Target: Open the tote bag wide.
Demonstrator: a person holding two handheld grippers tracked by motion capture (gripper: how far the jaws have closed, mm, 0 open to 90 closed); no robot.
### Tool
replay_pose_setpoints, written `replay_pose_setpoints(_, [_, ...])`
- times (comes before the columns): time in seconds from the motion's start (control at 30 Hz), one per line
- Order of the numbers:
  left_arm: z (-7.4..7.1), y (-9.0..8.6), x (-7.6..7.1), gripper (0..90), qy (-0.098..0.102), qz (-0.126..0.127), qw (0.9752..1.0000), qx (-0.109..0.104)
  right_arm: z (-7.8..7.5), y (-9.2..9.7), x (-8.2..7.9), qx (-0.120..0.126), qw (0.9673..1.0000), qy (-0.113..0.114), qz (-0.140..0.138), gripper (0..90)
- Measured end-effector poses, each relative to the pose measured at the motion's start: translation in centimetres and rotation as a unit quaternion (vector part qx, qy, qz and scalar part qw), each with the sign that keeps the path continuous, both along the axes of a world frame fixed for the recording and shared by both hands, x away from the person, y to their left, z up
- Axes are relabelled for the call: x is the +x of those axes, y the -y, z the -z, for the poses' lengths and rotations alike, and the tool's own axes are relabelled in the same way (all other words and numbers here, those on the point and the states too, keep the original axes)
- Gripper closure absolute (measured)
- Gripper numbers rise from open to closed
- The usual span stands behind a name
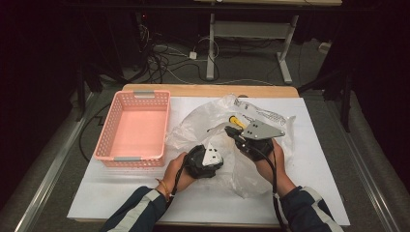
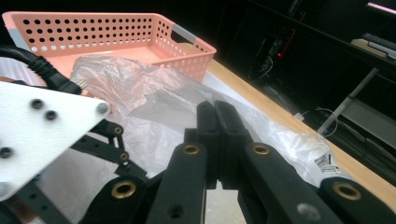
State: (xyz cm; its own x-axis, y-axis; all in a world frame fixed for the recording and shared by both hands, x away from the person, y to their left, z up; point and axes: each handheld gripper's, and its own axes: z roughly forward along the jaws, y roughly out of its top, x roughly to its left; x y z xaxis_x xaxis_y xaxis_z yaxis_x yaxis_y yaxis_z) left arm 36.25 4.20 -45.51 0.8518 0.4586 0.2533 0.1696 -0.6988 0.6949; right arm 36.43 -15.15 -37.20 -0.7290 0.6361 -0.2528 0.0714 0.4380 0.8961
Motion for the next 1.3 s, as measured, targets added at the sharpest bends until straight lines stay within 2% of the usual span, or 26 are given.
replay_pose_setpoints(0.07, [0.0, -0.1, 0.2, 47.4, -0.008, 0.000, 0.9999, -0.009, 0.1, 0.1, 0.1, -0.002, 1.0000, -0.001, 0.000, 90.0])
replay_pose_setpoints(0.13, [-0.2, -0.1, 0.0, 43.9, -0.002, 0.000, 0.9999, -0.017, 0.2, 0.2, 0.1, -0.003, 1.0000, -0.005, 0.000, 90.0])
replay_pose_setpoints(0.33, [-1.5, -0.6, -1.0, 36.8, 0.033, 0.001, 0.9991, -0.027, 0.5, 0.3, 0.3, -0.007, 0.9999, -0.010, -0.001, 90.0])
replay_pose_setpoints(0.37, [-2.0, -0.9, -1.5, 32.9, 0.044, -0.001, 0.9987, -0.027, 0.5, 0.3, 0.3, -0.008, 0.9999, -0.010, -0.001, 90.0])
replay_pose_setpoints(0.47, [-3.3, -1.8, -2.8, 32.1, 0.075, 0.008, 0.9969, -0.022, 0.5, 0.4, 0.1, -0.011, 0.9999, -0.011, 0.000, 90.0])
replay_pose_setpoints(0.57, [-4.9, -3.7, -4.5, 30.8, 0.113, 0.009, 0.9933, -0.020, 0.6, 0.6, 0.2, -0.012, 0.9999, -0.011, -0.001, 90.0])
replay_pose_setpoints(0.67, [-6.0, -5.7, -5.5, 29.4, 0.136, -0.009, 0.9904, -0.024, 0.7, 0.8, 0.2, -0.013, 0.9998, -0.013, 0.000, 90.0])
replay_pose_setpoints(0.7, [-6.3, -6.6, -5.7, 28.3, 0.143, -0.022, 0.9892, -0.027, 0.7, 0.8, 0.2, -0.014, 0.9998, -0.013, 0.000, 90.0])
replay_pose_setpoints(0.87, [-6.7, -9.8, -5.8, 24.3, 0.140, -0.075, 0.9864, -0.043, 0.7, 0.9, 0.1, -0.017, 0.9998, -0.014, 0.001, 90.0])
replay_pose_setpoints(0.93, [-6.4, -10.7, -5.4, 23.1, 0.127, -0.092, 0.9868, -0.038, 0.7, 1.0, 0.1, -0.018, 0.9997, -0.014, 0.001, 90.0])
replay_pose_setpoints(1.0, [-6.0, -11.2, -4.9, 23.1, 0.125, -0.106, 0.9862, -0.023, 0.6, 1.2, 0.1, -0.018, 0.9997, -0.015, 0.003, 90.0])
replay_pose_setpoints(1.17, [-5.4, -11.6, -3.5, 20.6, 0.092, -0.114, 0.9891, -0.020, 0.4, 1.9, -0.1, -0.019, 0.9997, -0.015, 0.006, 90.0])
replay_pose_setpoints(1.3, [-5.4, -11.2, -2.5, 25.6, 0.065, -0.116, 0.9911, -0.011, 0.3, 2.6, 0.0, -0.017, 0.9996, -0.017, 0.014, 90.0])
